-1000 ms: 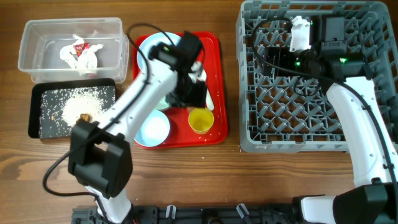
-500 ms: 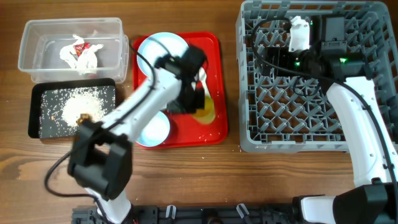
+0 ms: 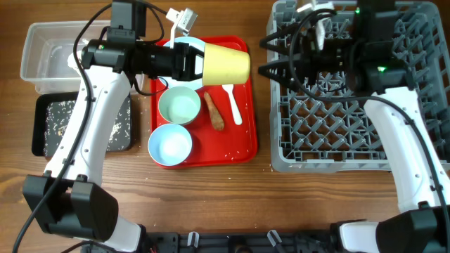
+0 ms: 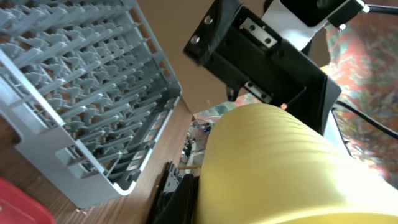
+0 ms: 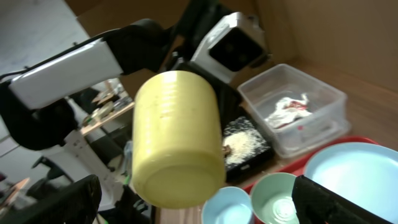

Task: Sort waste into correct bins and load items into the dishwasher rack
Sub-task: 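Lift the yellow cup with the left gripper and hand it to the right gripper, then place the yellow cup in the dish rack with the right gripper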

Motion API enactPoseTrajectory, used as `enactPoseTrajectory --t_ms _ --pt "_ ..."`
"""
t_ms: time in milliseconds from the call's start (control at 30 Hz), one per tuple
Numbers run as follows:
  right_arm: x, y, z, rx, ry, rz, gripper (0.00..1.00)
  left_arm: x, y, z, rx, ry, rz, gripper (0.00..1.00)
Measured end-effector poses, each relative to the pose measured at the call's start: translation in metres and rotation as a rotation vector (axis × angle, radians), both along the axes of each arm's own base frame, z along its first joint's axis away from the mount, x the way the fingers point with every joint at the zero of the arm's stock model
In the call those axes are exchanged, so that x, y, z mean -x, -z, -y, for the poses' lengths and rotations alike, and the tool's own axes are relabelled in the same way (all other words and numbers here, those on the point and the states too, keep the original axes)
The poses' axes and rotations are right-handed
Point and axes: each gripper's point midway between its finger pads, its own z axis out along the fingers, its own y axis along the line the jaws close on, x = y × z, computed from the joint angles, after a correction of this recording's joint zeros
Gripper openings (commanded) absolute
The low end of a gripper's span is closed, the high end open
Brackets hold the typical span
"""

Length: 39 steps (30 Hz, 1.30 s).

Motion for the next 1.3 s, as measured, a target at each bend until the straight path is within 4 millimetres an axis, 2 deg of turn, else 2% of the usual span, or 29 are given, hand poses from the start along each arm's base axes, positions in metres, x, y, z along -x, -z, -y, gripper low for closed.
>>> enactPoseTrajectory --t_ms 67,133,233,300,367,400,433,467,567,633,733,833,867,900,1000,1067,1100,1167,1233,1300 --pt "0.009 -0.001 -0.011 -0.005 -0.044 0.007 0.99 0.001 -0.002 0.000 0.011 0.007 -0.001 0.04" --pt "0.018 -0.001 -0.023 -0.007 -0.085 0.025 0.91 0.002 -0.003 0.001 0.019 0.014 0.000 0.04" --pt "0.026 0.000 -0.043 0.010 -0.110 0.053 0.70 0.005 -0.005 0.005 0.026 0.029 0.000 0.04" --pt "0.023 0.001 -0.046 0.018 -0.094 0.066 0.66 0.009 -0.006 0.009 0.035 0.047 0.006 0.04" --pt "0.022 0.001 -0.046 0.018 -0.091 0.064 0.52 0.010 -0.006 0.011 0.033 0.053 0.014 0.04" --pt "0.021 0.001 -0.046 0.020 -0.085 0.054 0.50 0.009 -0.006 0.011 0.031 0.052 0.024 0.12" --pt "0.020 0.001 -0.046 0.021 -0.081 0.052 0.48 0.008 -0.005 0.011 0.028 0.050 0.032 0.28" --pt "0.020 0.001 -0.046 0.022 -0.079 0.052 0.47 0.008 -0.005 0.011 0.024 0.047 0.028 0.32" --pt "0.023 0.001 -0.051 0.021 -0.093 0.057 0.46 0.012 -0.002 0.018 0.012 0.062 0.029 0.34" --pt "0.019 0.001 -0.046 0.022 -0.076 0.056 0.46 0.012 -0.001 0.019 0.006 0.059 0.031 0.35" --pt "-0.001 0.002 -0.018 0.024 0.004 0.047 0.47 0.010 0.001 0.018 -0.008 0.050 0.033 0.37" --pt "-0.028 0.012 0.032 0.051 0.165 -0.030 0.47 0.007 0.005 0.018 -0.031 0.034 0.037 0.38" --pt "-0.042 0.026 0.060 0.089 0.276 -0.087 0.47 0.007 0.006 0.018 -0.035 0.032 0.037 0.38" --pt "-0.050 0.034 0.076 0.116 0.342 -0.117 0.47 0.006 0.006 0.018 -0.040 0.028 0.039 0.38" --pt "-0.061 0.080 0.107 0.294 0.553 -0.291 0.47 0.000 0.015 0.016 -0.089 -0.004 0.044 0.39" --pt "-0.051 0.120 0.125 0.467 0.688 -0.470 0.47 -0.007 0.025 0.013 -0.154 -0.047 0.055 0.38" --pt "-0.040 0.140 0.134 0.568 0.750 -0.567 0.48 -0.013 0.033 0.010 -0.202 -0.078 0.060 0.39" --pt "-0.014 0.167 0.148 0.748 0.834 -0.709 0.49 -0.026 0.055 -0.002 -0.343 -0.164 0.063 0.40" --pt "0.010 0.182 0.155 0.903 0.885 -0.789 0.50 -0.039 0.077 -0.019 -0.496 -0.255 0.070 0.42" --pt "0.025 0.189 0.148 1.015 0.903 -0.802 0.51 -0.048 0.093 -0.036 -0.624 -0.327 0.075 0.41"
